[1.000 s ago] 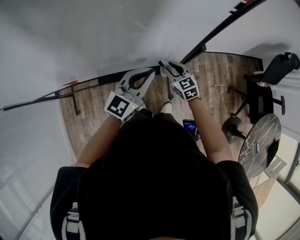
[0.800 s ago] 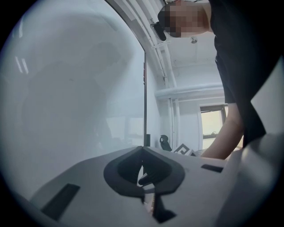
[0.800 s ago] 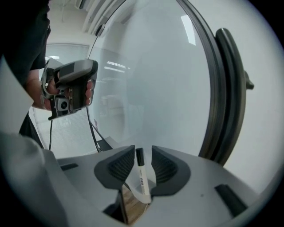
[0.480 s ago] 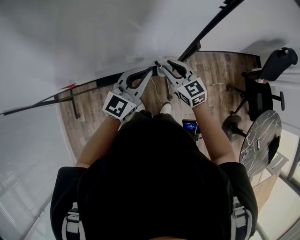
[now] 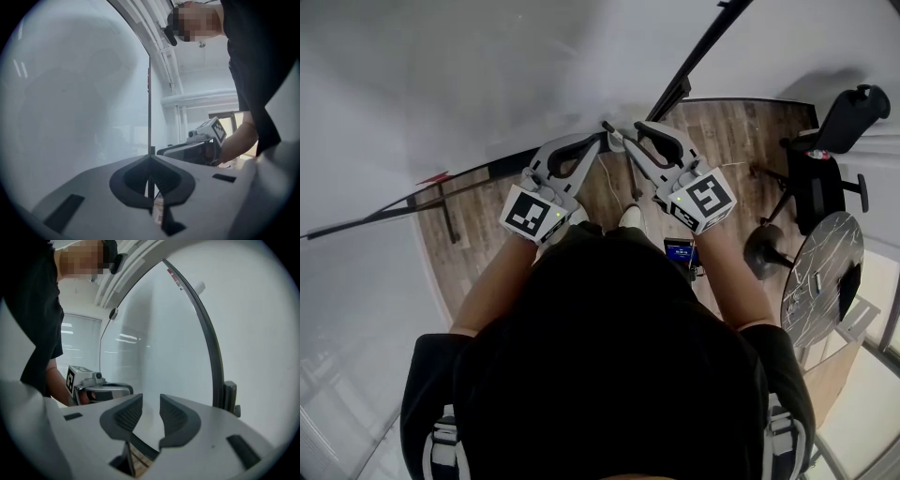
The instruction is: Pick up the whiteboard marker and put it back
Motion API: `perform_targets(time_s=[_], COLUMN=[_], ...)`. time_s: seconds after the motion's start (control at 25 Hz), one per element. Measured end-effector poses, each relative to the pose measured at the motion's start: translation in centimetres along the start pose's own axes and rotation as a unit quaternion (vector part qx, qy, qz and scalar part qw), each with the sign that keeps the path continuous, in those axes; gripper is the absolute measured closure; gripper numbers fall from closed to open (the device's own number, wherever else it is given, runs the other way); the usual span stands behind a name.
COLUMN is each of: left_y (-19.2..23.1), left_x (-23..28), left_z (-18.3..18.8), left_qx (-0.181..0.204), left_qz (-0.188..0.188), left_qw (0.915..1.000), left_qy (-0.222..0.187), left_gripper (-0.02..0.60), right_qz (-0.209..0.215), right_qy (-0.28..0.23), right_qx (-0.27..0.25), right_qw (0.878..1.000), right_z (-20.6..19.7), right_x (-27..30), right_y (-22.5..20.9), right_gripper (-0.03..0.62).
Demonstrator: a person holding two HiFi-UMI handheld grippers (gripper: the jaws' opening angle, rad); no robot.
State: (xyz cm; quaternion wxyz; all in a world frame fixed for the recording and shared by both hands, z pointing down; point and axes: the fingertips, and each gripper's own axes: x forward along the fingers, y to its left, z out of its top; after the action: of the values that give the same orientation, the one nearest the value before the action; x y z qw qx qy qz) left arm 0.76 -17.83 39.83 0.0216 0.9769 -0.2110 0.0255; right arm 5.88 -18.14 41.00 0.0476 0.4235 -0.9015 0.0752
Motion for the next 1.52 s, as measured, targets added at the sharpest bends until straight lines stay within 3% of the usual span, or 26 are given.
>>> perform_targets(time_s=[0.44, 0.84, 1.52], left_y=[-1.6, -1.7, -1.8], left_x=[0.2, 0.0, -0.5], left_z=[2.0, 2.5, 2.7], left_qx=[0.002, 0.004, 0.002], left_qz=[-0.016, -0.012, -0.005], left_qw=[0.9998, 0.9999, 1.0], left_qy=[-0.013, -0.012, -0.003], left_gripper=[0.578, 0.578, 0.578], right_qz=[-0.009, -0.025, -0.034], right_qy=[-0.048, -0.052, -0.055], right_qx=[-0.017, -0.023, -0.018], right_qw=[0.999, 0.998, 0.998], right_z=[4.5, 4.5, 3.8], right_x=[-2.7, -3.3, -2.8], right_y=[1.6, 2.0, 2.9], right_gripper=[0.522, 0.592, 0.595])
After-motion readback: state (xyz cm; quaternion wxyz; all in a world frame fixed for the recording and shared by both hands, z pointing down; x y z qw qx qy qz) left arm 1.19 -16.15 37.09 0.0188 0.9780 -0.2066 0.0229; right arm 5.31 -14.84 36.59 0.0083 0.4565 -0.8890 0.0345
